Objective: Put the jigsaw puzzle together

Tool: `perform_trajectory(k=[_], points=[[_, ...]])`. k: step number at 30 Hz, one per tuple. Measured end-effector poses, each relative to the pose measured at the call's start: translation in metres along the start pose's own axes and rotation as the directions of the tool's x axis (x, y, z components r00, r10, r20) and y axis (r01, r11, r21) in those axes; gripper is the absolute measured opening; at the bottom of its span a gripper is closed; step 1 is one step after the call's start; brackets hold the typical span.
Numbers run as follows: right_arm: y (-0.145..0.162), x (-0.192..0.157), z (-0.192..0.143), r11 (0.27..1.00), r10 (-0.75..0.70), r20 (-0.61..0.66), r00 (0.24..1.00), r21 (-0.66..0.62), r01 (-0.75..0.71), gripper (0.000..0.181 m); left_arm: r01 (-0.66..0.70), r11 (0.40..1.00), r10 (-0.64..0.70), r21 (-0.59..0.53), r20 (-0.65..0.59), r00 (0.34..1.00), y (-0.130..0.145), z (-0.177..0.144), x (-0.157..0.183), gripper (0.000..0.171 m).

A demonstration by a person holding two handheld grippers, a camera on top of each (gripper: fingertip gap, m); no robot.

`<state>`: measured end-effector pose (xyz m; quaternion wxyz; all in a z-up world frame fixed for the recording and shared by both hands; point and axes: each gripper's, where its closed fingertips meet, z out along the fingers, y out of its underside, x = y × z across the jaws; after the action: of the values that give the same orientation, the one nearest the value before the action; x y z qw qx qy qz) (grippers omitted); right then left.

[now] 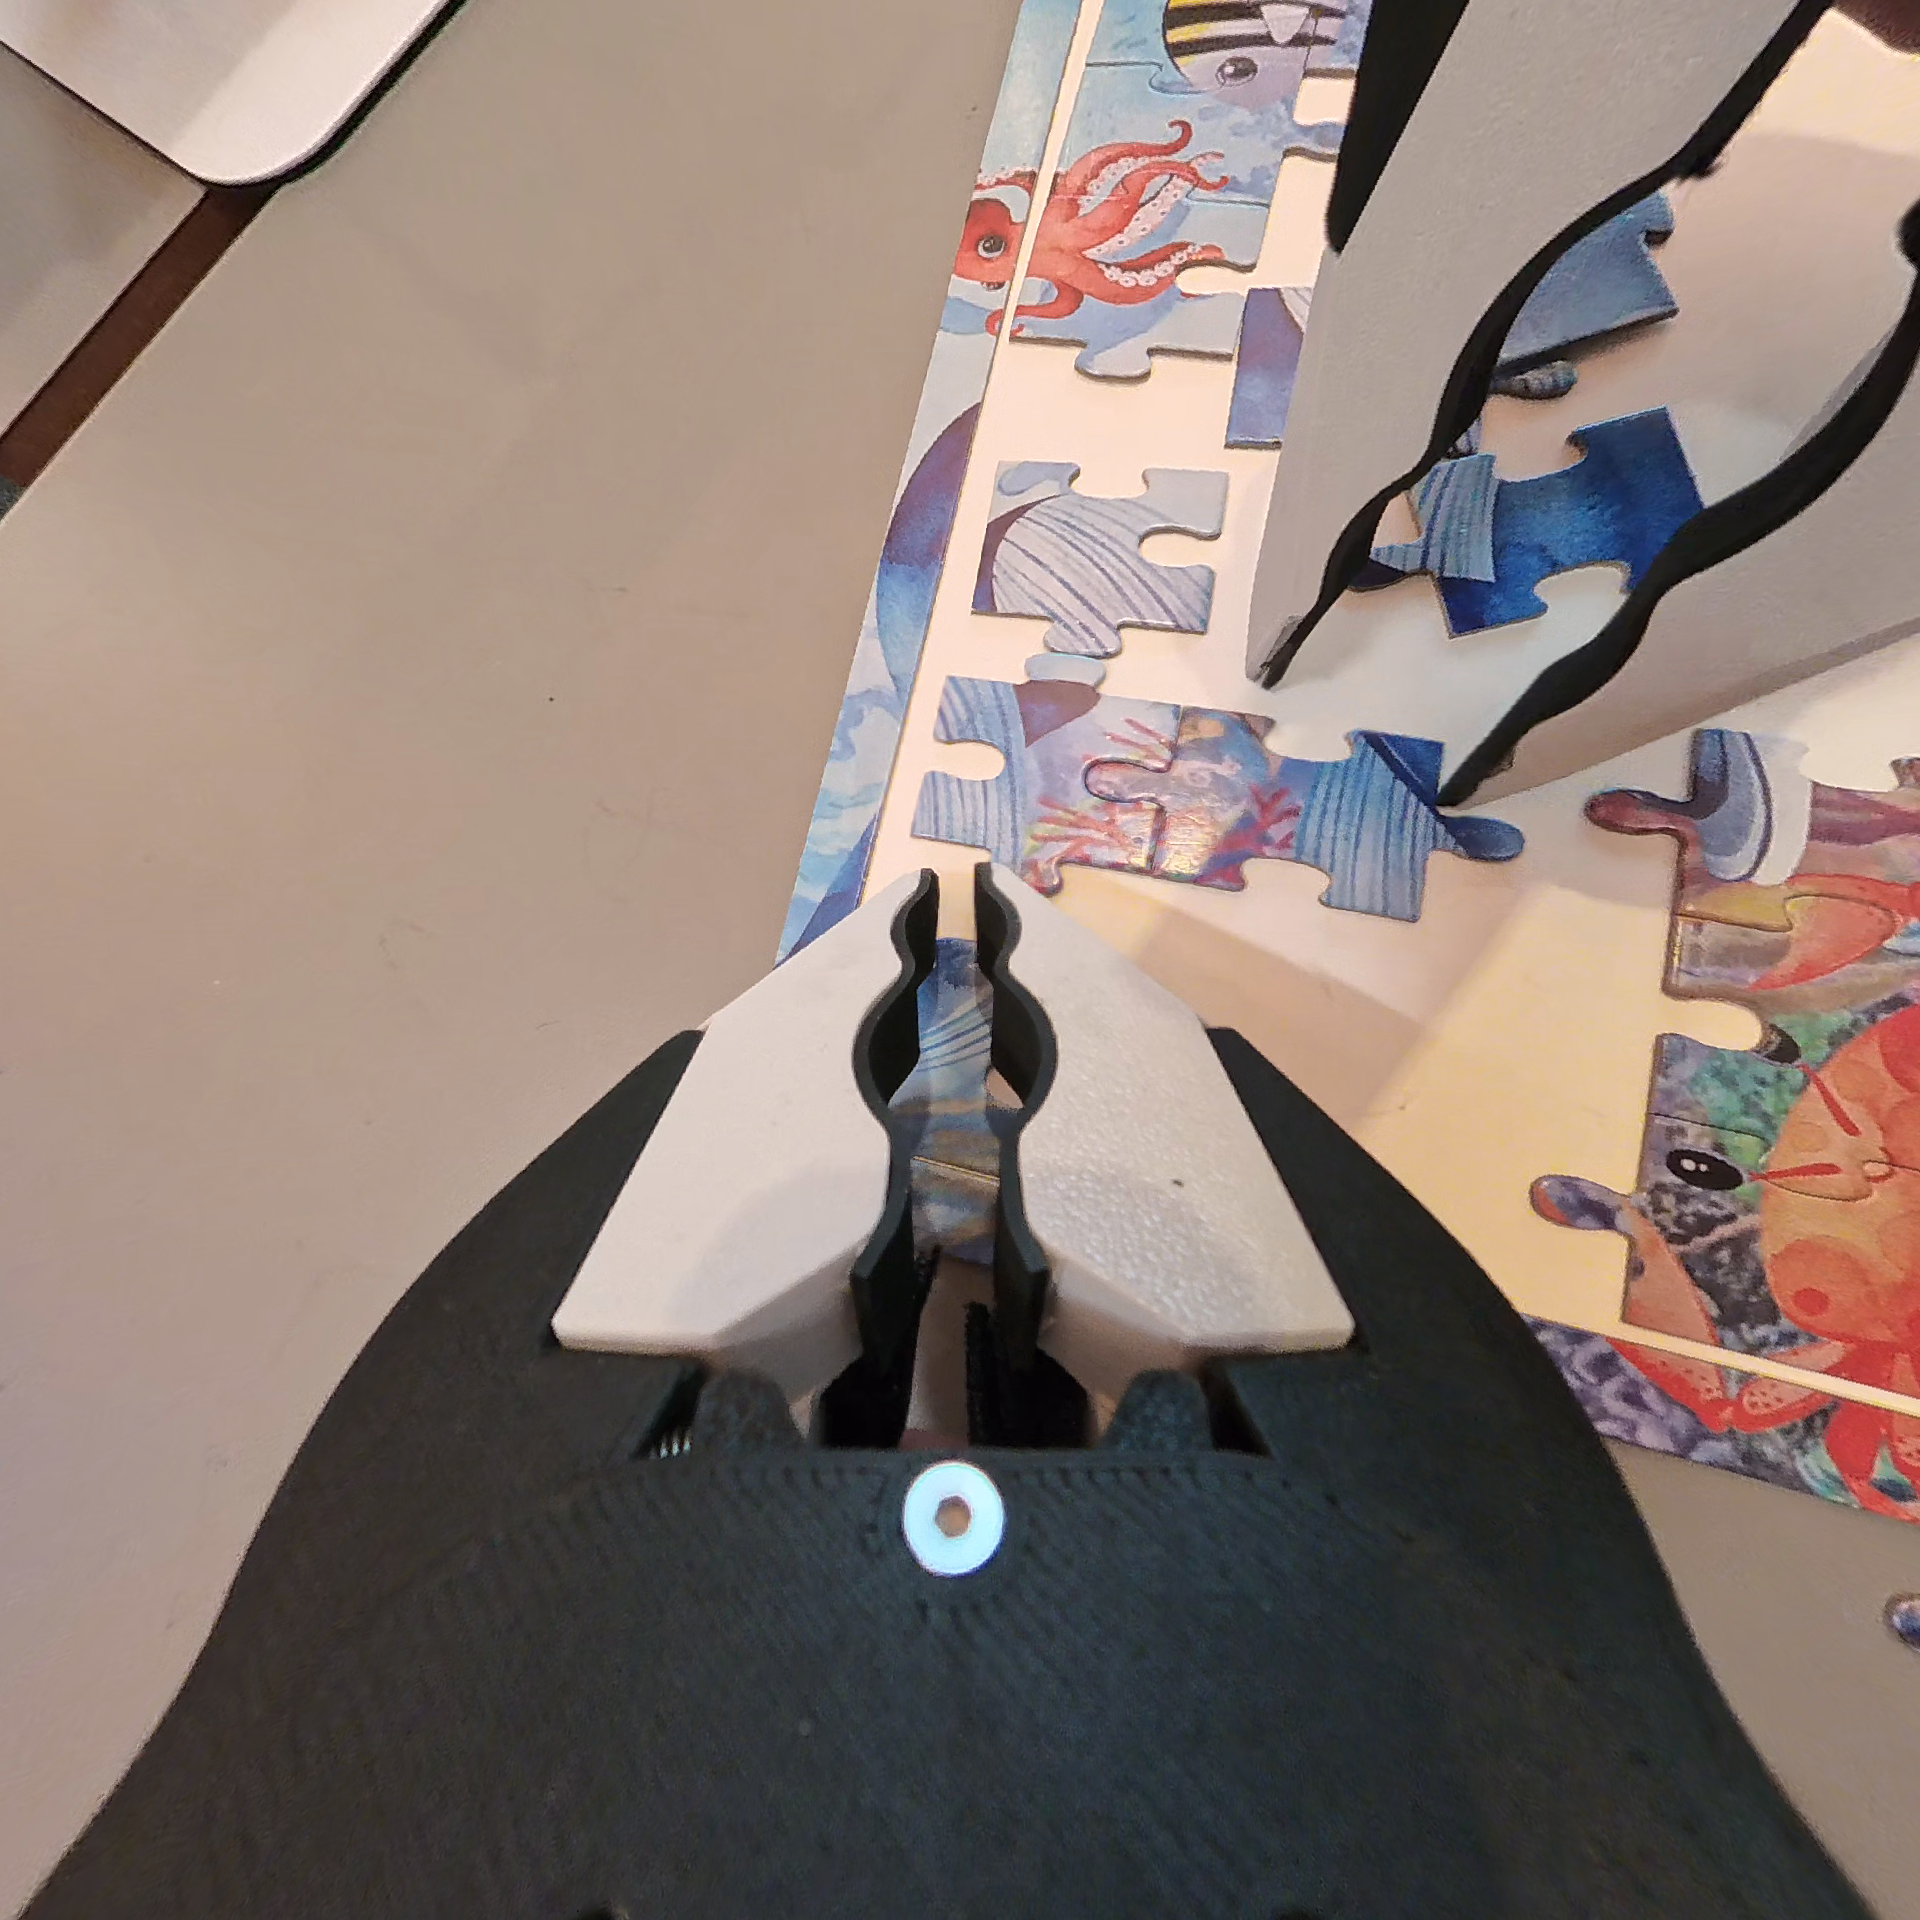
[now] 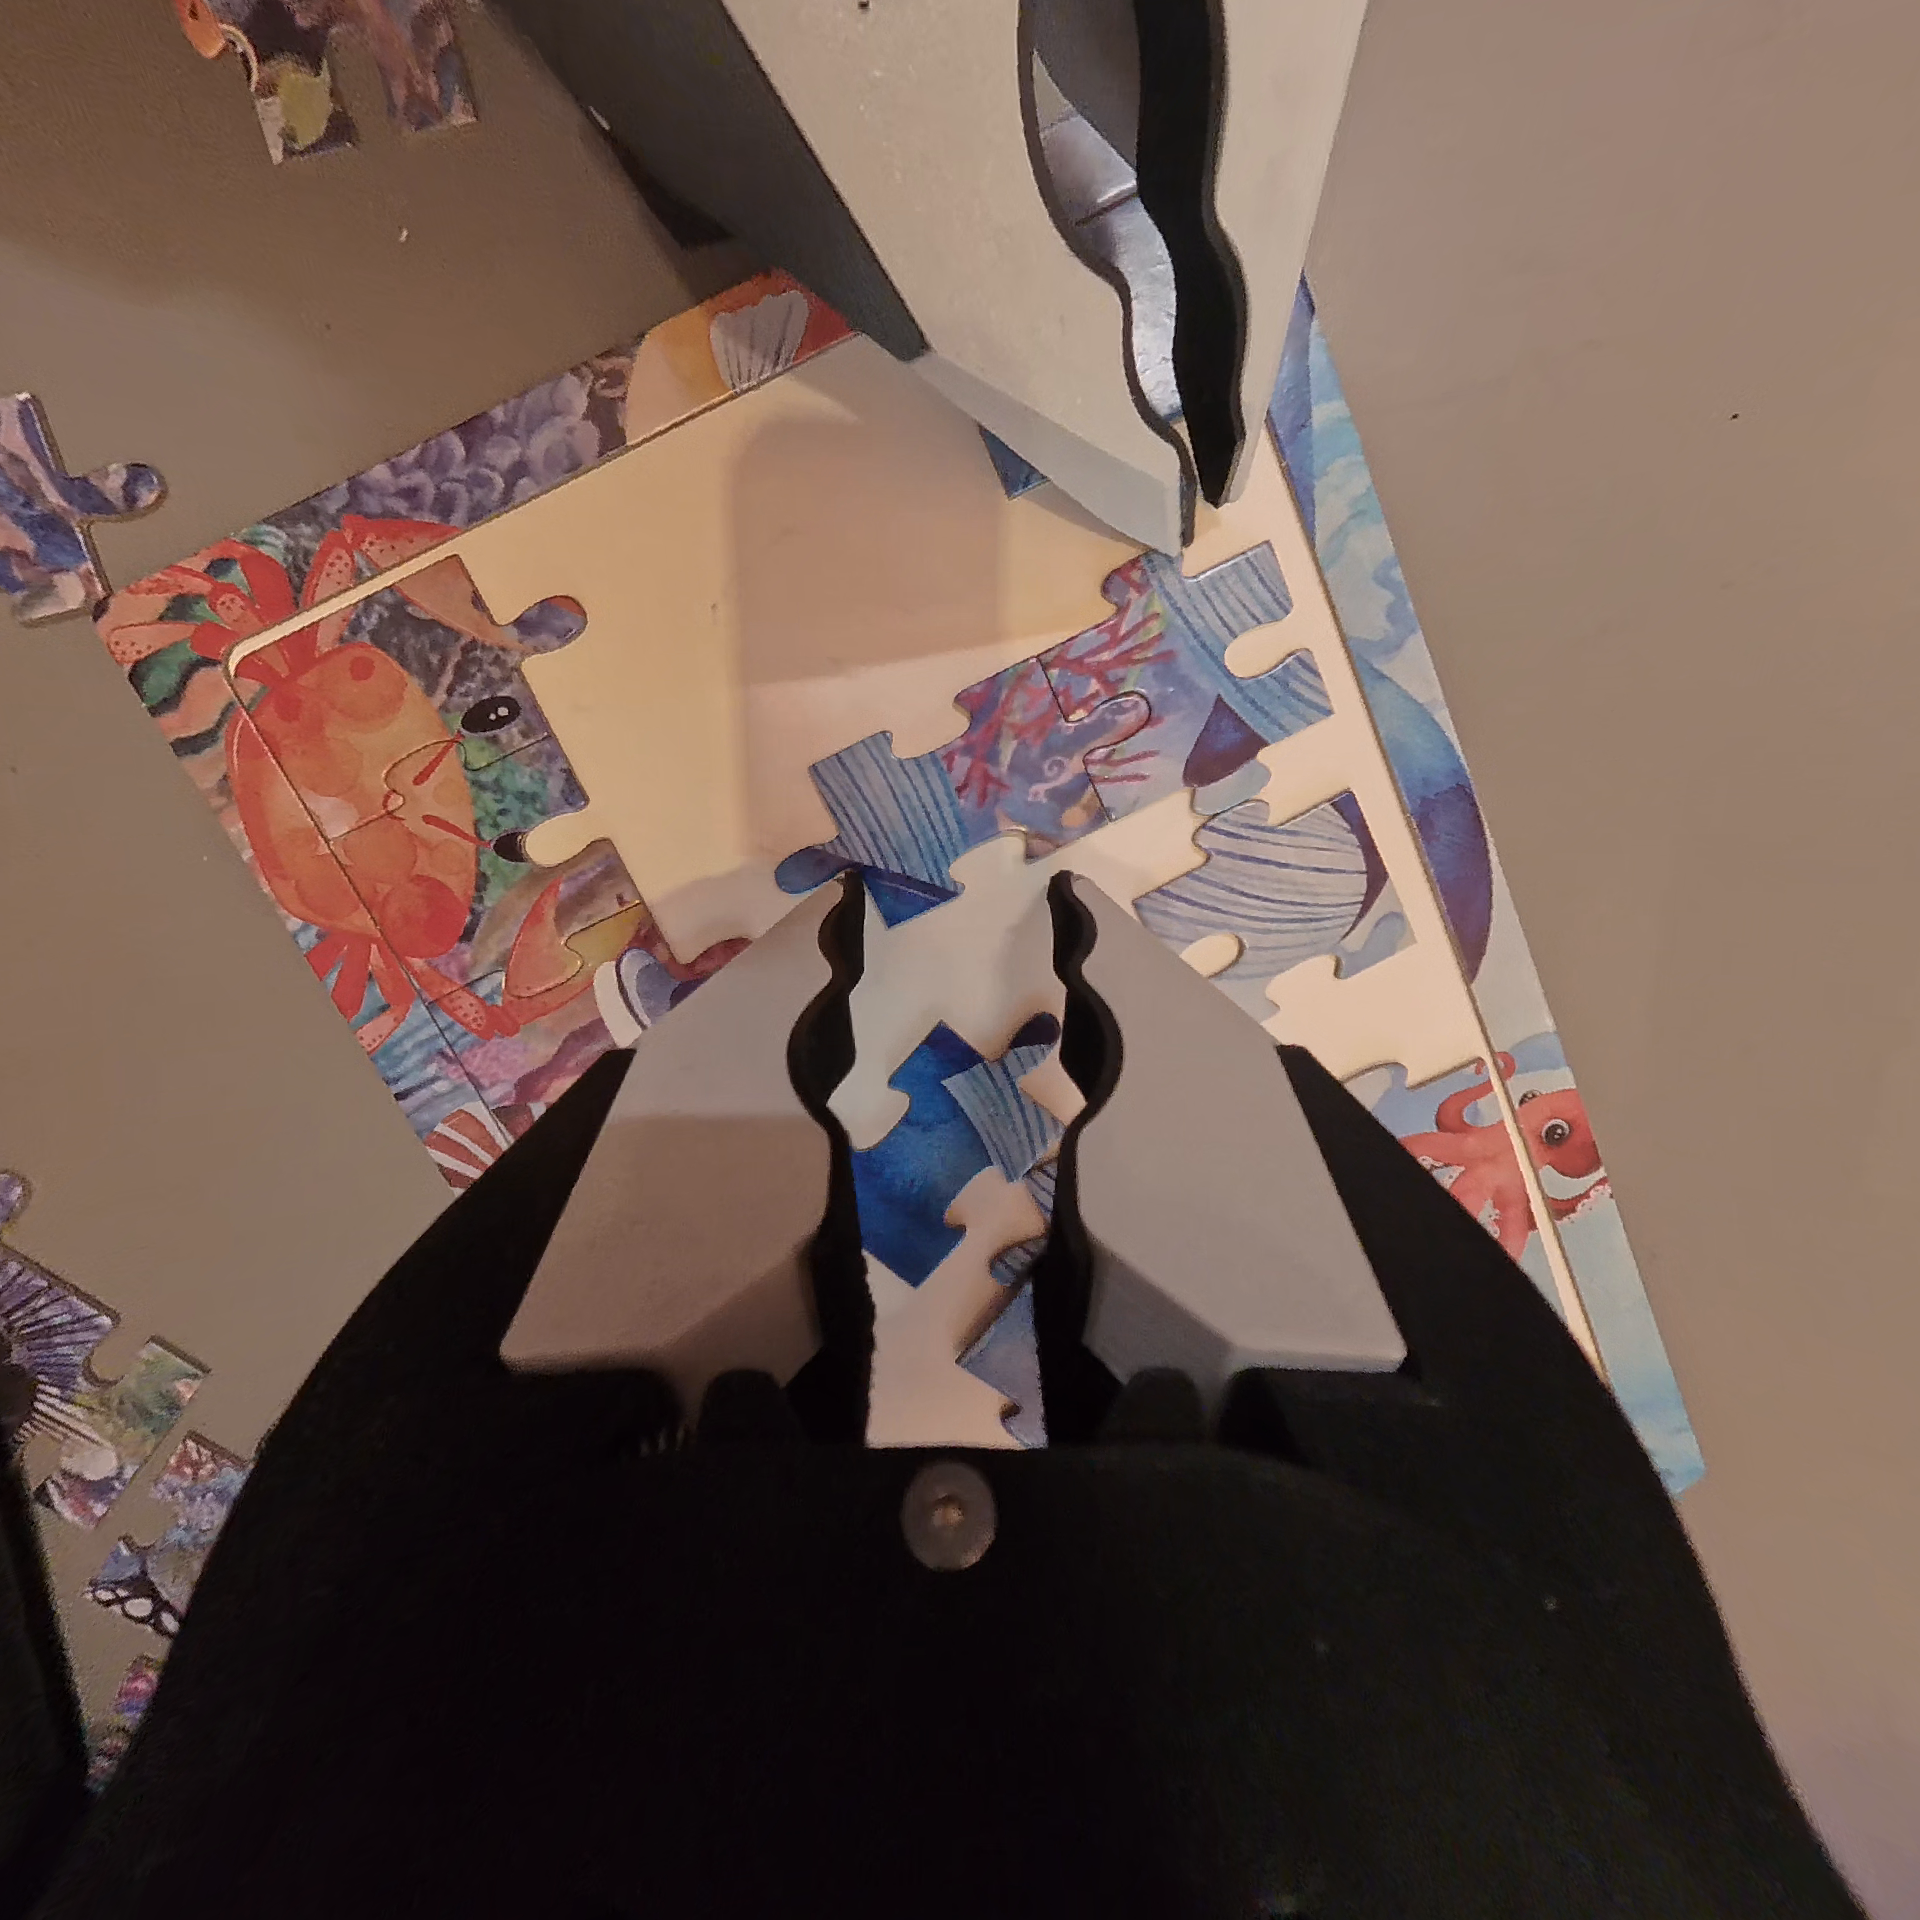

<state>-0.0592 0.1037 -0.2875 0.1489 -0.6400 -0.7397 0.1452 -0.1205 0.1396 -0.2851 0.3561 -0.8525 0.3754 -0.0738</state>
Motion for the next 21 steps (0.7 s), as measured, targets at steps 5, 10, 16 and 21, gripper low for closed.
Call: perform_trajectory(k=[5,10,16,21], points=[[0.0002,-0.001,0.0007,1.0,0.004,0.011,1.0,0.003,-0.004,0.034,0.018,1.0,-0.018,0.015,-0.002,1.0,-0.0016,-0.0027,-0.0024,0.006],[-0.0026,-0.0017,0.002,1.0,0.005,0.013,1.0,0.013,-0.005,0.033,-0.002,1.0,0.002,-0.003,-0.011,1.0,0.0005,0.0004,0.002,0.003],[-0.0049,0.0032,-0.0071,0.997,0.043,0.026,0.999,0.059,-0.045,0.036,0.013,1.0,-0.013,0.014,-0.015,1.0,-0.0018,-0.001,0.0012,0.004],[0.003,0.0033,-0.0008,0.999,0.036,0.017,0.999,0.01,-0.036,0.041,-0.008,1.0,0.008,0.008,-0.022,1.0,-0.0034,0.0023,0.0066,0.002]])
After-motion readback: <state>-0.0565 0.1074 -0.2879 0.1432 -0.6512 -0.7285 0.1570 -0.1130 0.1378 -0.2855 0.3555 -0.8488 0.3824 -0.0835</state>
